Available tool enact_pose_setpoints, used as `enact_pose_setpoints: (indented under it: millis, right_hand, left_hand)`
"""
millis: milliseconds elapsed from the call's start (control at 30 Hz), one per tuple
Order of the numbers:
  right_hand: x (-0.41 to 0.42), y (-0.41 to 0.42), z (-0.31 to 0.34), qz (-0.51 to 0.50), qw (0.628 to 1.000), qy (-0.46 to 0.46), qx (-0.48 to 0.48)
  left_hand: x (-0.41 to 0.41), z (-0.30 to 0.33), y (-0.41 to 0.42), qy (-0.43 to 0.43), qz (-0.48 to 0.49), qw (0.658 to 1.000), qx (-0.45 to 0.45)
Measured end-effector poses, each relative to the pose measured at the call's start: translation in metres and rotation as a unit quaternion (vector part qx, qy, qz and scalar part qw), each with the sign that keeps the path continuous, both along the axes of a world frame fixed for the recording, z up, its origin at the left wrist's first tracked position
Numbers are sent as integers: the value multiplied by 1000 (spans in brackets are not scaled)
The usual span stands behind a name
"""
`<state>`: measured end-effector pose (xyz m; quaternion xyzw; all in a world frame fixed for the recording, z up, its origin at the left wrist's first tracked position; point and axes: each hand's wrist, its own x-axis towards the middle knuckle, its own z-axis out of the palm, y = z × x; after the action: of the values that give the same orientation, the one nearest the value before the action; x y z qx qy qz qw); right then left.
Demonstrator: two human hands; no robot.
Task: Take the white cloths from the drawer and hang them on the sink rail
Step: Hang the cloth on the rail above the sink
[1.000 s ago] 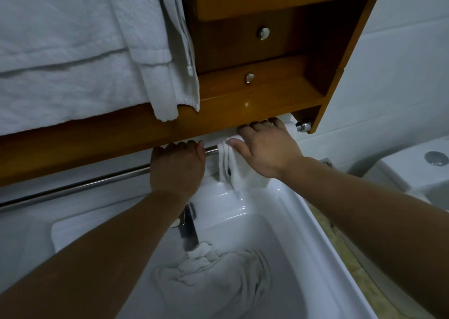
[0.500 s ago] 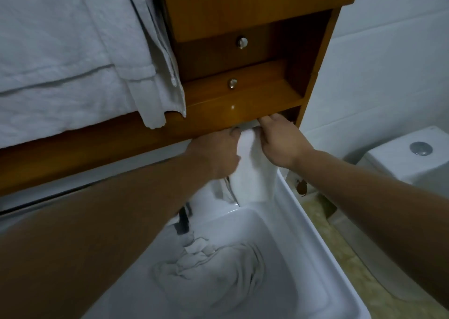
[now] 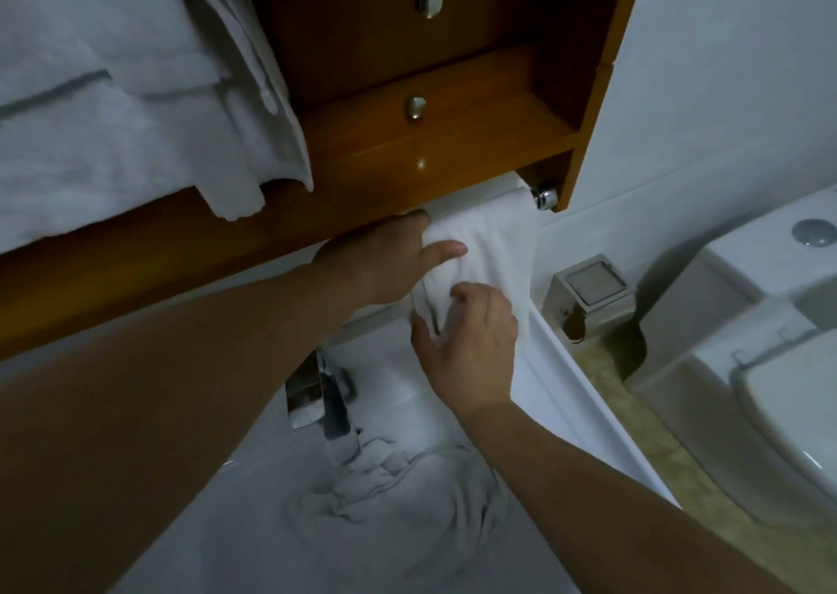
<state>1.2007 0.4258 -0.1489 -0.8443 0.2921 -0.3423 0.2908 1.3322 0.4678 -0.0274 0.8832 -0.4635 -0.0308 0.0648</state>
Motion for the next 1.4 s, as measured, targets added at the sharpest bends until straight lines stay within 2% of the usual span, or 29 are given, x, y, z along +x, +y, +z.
enact_pose_setpoints:
  millis: [200, 367, 500, 633, 767, 900, 1000, 1133, 1233, 1400]
  right_hand:
    - [19, 19, -6, -79, 991, -93, 61]
    - [31, 17, -10, -128, 982, -101, 92]
    - [29, 20, -9, -126, 979, -141, 72]
    - [28, 19, -9, -158, 977, -117, 76]
    - [30, 9, -6, -159, 982, -69, 70]
    - [14, 5, -13, -174, 977, -41, 118]
    - [-3, 14, -26, -174, 974, -15, 145]
    - [-12, 24, -25, -173, 970, -19, 171]
    - [-4, 19, -11, -161, 975, 3, 156]
    - [15, 2, 7, -203, 968, -13, 144]
  left_hand:
    - [1, -4, 0, -13, -8, 999, -31]
    - [4, -7, 1, 4, -16, 998, -57]
    - [2, -6, 0, -19, -28, 999, -42]
    - [2, -6, -1, -2, -46, 998, -36]
    - [2, -8, 3, -42, -64, 995, -57]
    - [2, -3, 4, 12, -44, 996, -75]
    - [-1, -6, 1, -16, -41, 997, -67]
    - [1, -4, 2, -1, -38, 998, -58]
    - [1, -4, 1, 6, -29, 998, -57]
    - [2, -6, 1, 4, -32, 998, -59]
